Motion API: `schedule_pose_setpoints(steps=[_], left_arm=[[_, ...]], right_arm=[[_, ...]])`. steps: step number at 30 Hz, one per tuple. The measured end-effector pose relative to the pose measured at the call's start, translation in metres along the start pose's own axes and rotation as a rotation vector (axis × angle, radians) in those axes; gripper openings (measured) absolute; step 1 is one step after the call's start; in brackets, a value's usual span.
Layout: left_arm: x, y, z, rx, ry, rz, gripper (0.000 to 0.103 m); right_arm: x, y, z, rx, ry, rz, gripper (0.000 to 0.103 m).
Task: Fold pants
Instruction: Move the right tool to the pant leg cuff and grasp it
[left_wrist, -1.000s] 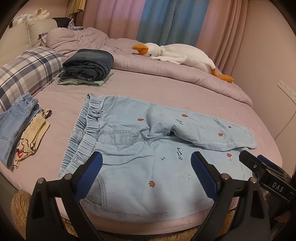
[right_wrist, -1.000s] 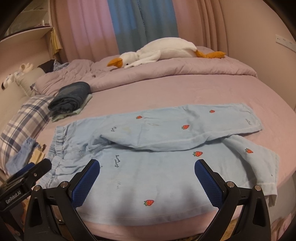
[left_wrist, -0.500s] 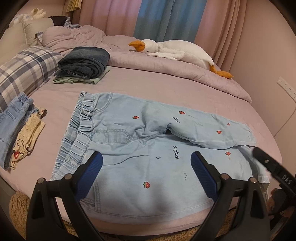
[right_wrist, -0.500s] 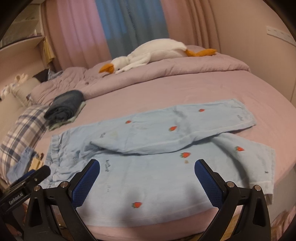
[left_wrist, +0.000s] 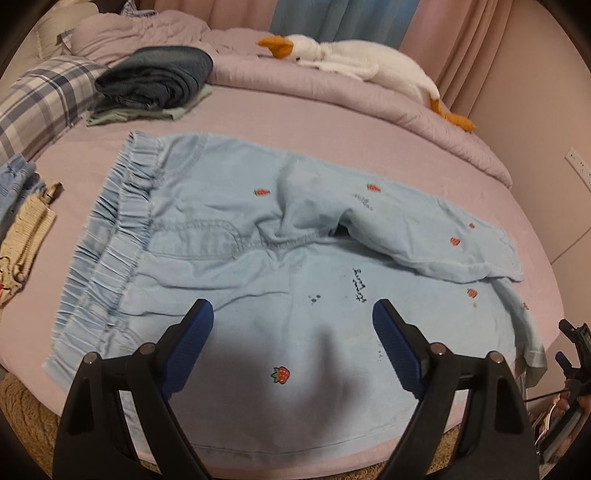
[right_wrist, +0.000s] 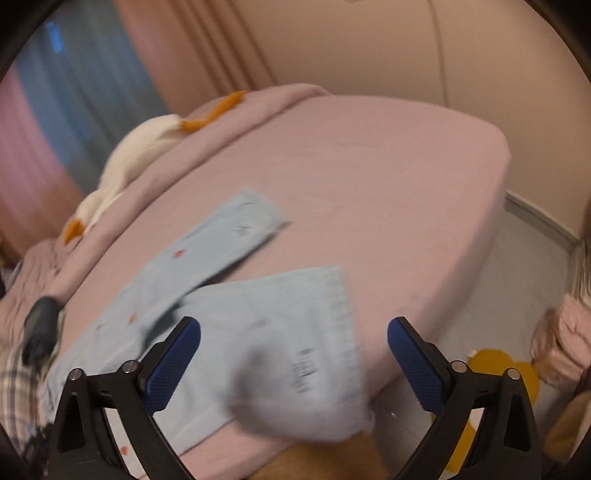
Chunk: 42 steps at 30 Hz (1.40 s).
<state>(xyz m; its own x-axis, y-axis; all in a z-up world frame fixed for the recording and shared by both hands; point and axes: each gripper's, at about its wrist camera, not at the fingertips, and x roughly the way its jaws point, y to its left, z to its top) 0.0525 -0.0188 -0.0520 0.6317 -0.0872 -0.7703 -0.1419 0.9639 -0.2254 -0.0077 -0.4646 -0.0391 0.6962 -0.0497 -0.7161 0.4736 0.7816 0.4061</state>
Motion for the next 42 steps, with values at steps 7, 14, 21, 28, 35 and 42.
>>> schedule_pose_setpoints(steps=[7, 14, 21, 28, 35, 42], left_arm=[[0.018, -0.001, -0.002, 0.006, 0.047, 0.031, 0.087], [0.025, -0.001, -0.001, 0.003, 0.067, 0.040, 0.087], [0.028, 0.009, 0.001, -0.031, 0.067, 0.049, 0.087], [0.021, 0.029, 0.009, -0.092, 0.053, 0.061, 0.087], [0.017, 0.039, 0.016, -0.122, 0.022, 0.045, 0.087], [0.018, 0.049, 0.015, -0.131, 0.019, 0.050, 0.087]], right_arm=[[0.054, -0.020, 0.004, 0.103, 0.176, 0.129, 0.064], [0.048, 0.007, 0.028, -0.101, 0.086, -0.025, 0.007], [0.083, 0.028, 0.063, -0.239, 0.086, -0.201, 0.006], [0.074, 0.031, 0.068, -0.177, 0.093, -0.297, 0.057], [0.031, 0.108, 0.092, -0.167, 0.060, 0.093, 0.082], [0.139, 0.198, 0.089, -0.014, 0.400, 0.255, 0.084]])
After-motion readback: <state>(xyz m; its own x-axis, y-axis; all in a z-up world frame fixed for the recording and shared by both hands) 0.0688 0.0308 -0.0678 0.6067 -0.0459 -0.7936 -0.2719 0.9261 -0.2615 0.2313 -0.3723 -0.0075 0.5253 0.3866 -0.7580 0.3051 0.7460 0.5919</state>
